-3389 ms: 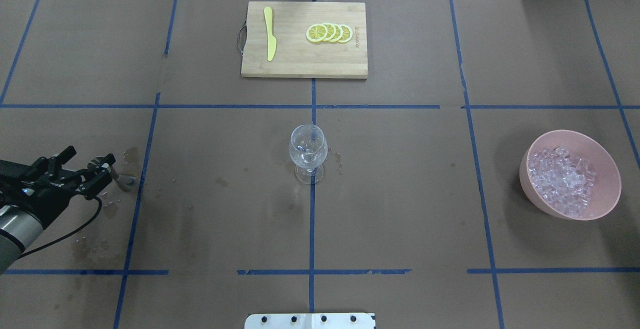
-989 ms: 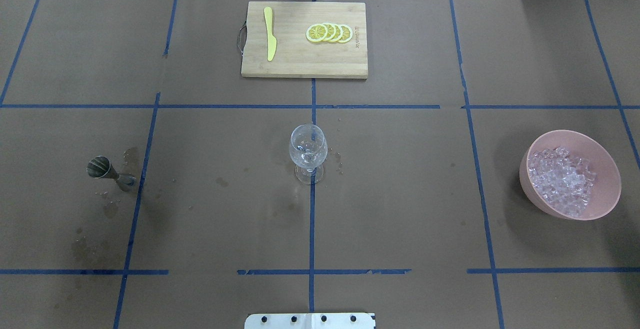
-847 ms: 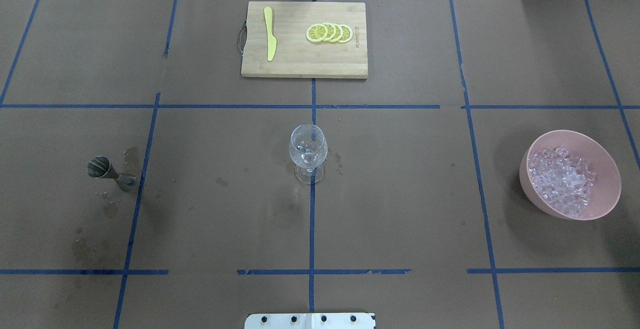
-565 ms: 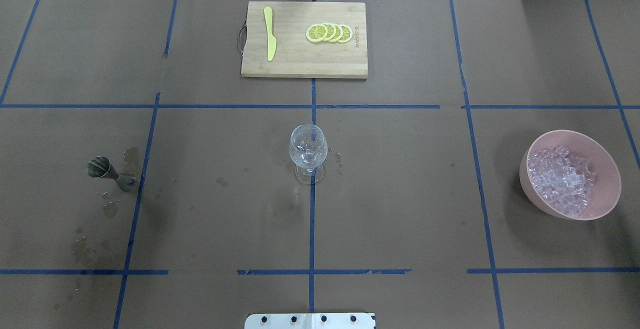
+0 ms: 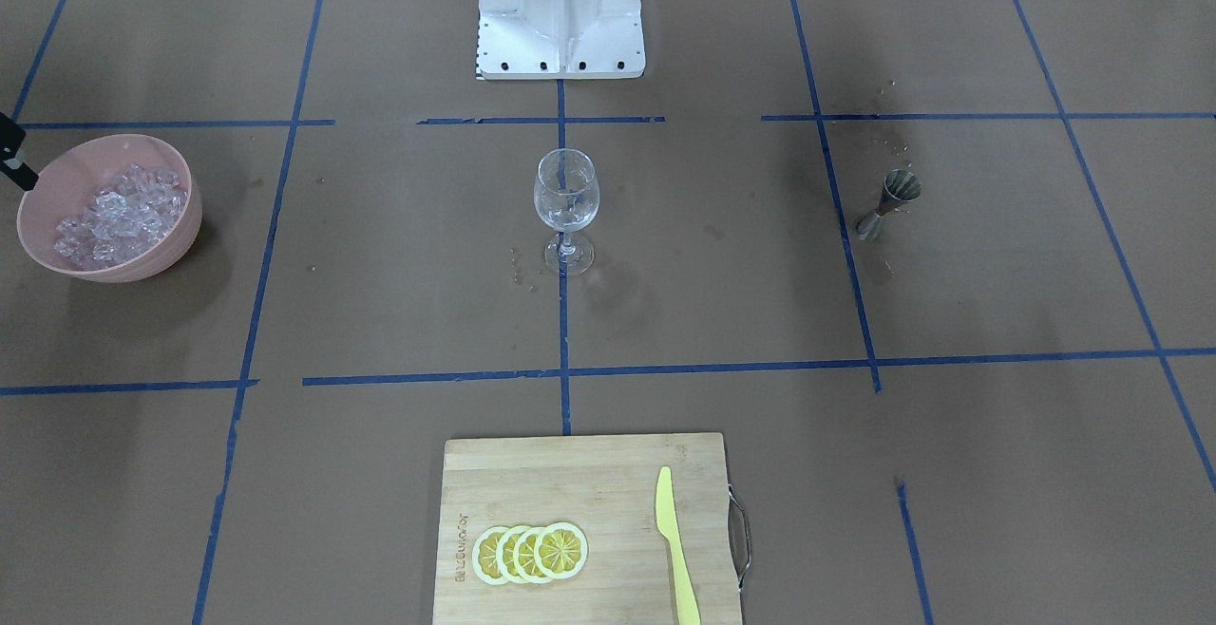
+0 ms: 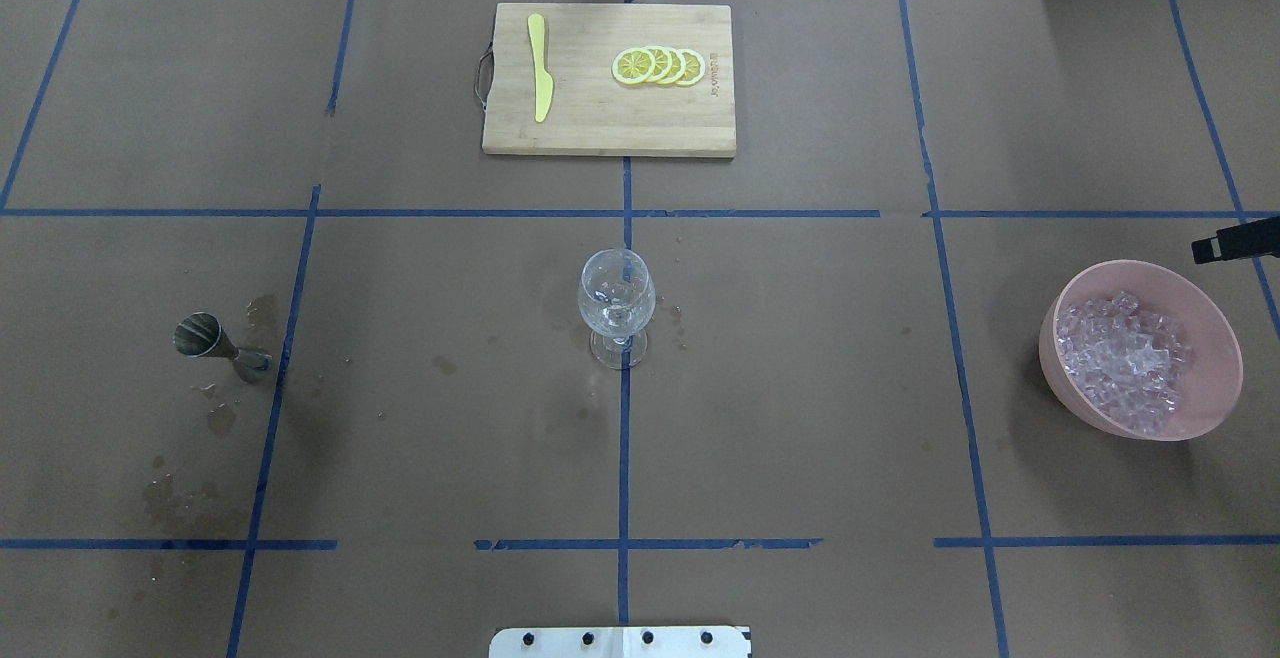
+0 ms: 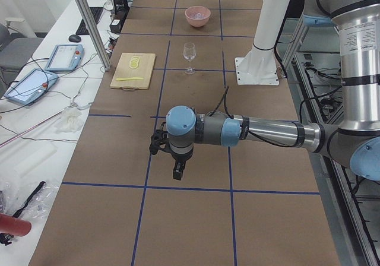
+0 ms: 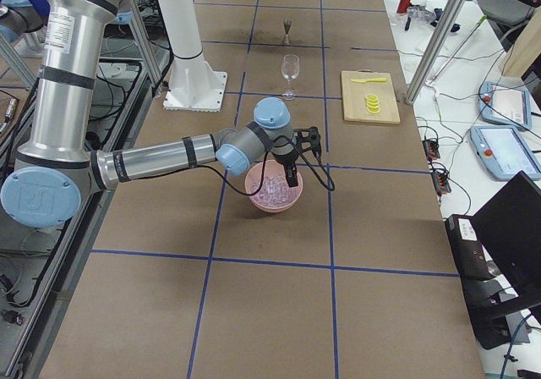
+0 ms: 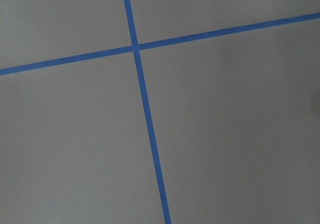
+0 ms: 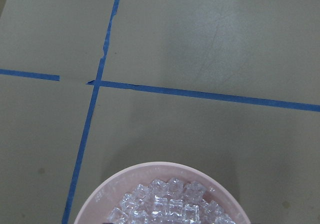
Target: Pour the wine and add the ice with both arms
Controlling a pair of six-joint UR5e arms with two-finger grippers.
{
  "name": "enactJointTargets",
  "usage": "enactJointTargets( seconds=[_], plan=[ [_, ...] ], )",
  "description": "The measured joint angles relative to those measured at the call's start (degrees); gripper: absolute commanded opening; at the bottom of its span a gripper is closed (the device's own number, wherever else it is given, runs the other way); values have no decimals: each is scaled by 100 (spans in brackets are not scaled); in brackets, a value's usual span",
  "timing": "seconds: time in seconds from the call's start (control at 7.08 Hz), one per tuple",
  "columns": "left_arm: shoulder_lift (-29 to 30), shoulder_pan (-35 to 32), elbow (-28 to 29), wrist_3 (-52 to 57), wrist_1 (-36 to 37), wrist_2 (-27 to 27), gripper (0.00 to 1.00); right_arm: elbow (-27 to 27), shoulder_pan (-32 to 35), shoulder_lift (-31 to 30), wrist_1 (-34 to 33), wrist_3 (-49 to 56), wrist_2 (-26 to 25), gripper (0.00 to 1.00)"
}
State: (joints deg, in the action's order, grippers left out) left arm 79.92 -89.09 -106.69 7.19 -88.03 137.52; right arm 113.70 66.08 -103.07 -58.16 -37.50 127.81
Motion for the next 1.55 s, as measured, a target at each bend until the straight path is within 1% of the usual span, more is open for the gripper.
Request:
enactJointTargets(
  seconds=[0.14, 0.42, 0.71, 1.13, 1.27, 1.41, 1.55],
  plan=[
    [3, 0, -17, 1, -7, 4, 100, 3, -317, -151, 315, -216, -268, 80],
    [48, 0, -37, 1, -14, 10, 100, -73, -727, -306, 617, -303, -446, 76],
    [80, -2, -37, 1, -13, 11, 100, -219, -1016, -306, 676, -262, -522, 75],
    [85, 2, -43, 1, -20, 17, 100, -508, -1205, -264, 683, -57, -545, 74],
    [85, 2, -44, 1, -21, 19, 100, -589, -1227, -256, 684, 20, -544, 72],
    [88, 2, -44, 3, -21, 20, 100, -641, -1252, -247, 683, 56, -541, 67],
    [94, 2, -44, 5, -21, 20, 100, -662, -1291, -240, 684, 70, -539, 66]
  ],
)
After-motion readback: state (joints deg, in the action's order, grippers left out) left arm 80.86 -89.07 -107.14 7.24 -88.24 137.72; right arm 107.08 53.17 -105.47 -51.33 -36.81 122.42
